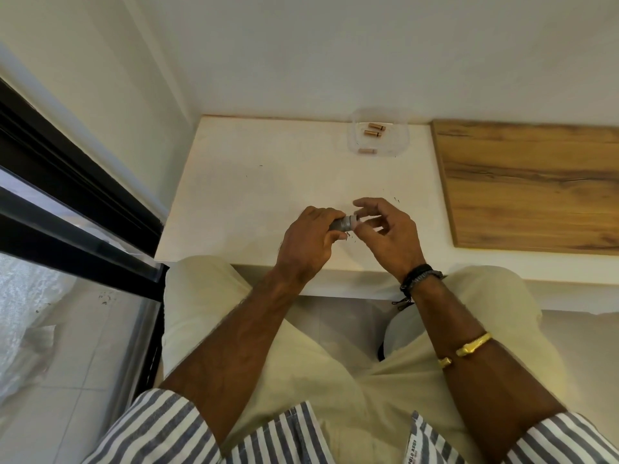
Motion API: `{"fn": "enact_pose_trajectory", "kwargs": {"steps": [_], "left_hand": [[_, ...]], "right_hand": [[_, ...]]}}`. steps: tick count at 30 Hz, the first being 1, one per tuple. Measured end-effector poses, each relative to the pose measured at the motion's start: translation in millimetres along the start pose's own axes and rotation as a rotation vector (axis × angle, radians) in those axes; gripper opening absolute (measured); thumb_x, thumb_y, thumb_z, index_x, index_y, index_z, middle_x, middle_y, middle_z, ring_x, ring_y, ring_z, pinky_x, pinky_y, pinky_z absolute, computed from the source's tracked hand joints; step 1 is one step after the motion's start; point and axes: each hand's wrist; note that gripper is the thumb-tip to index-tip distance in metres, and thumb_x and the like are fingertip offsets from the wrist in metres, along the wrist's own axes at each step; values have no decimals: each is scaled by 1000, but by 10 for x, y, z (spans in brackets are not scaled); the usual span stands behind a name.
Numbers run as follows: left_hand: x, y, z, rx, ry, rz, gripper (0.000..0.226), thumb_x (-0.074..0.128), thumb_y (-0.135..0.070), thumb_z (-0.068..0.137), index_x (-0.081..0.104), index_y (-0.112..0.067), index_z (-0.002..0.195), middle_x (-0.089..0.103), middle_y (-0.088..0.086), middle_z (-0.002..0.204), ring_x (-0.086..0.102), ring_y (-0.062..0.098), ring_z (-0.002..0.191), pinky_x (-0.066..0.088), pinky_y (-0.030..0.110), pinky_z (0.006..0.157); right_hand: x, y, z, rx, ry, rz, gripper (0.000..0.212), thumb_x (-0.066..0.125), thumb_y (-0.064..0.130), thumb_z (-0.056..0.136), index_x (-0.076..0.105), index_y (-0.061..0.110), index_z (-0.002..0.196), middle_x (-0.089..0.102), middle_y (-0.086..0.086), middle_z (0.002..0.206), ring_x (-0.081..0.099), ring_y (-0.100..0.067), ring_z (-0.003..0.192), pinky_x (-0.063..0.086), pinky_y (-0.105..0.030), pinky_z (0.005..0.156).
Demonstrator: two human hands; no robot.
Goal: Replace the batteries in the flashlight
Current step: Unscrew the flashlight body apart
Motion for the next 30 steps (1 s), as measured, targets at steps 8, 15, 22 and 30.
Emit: {"fn": "enact_pose_trajectory", "kwargs": {"steps": [8,15,22,30], "left_hand": [[-11,3,-13,28,-2,2,28,64,-22,94,64,-11,120,69,6,112,57,21,101,46,31,87],[-16,-22,-10,28,6,6,30,65,-22,94,63,-12,122,69,6,114,57,22,103,46,31,88],[-2,-1,-9,38,29,17,29,63,-21,95,63,-11,122,69,7,116,57,23,104,46,32,90],[-9,7,-10,34,-2,4,28,65,-22,93,64,-13,120,70,5,111,57,21,102,47,33,86]], "right_hand": [[2,-77,2,-14,12,-34,13,73,20,93,74,19,105,71,9,92,69,-8,80,62,-34,71],[0,9,-17,-23,7,26,27,75,21,86,65,34,108,68,15,106,67,-3,92,59,-22,71],[3,-34,-21,3,-16,-51,11,70,29,94,73,20,101,70,13,82,69,-6,73,59,-27,66],[-21,-10,-18,-81,31,11,27,76,7,84,73,21,108,72,9,106,65,-2,96,54,-18,74]]}}
Point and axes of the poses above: each hand's wrist, its own z-axis towards the middle knuckle, its own x-axis out of the palm, y = z × x
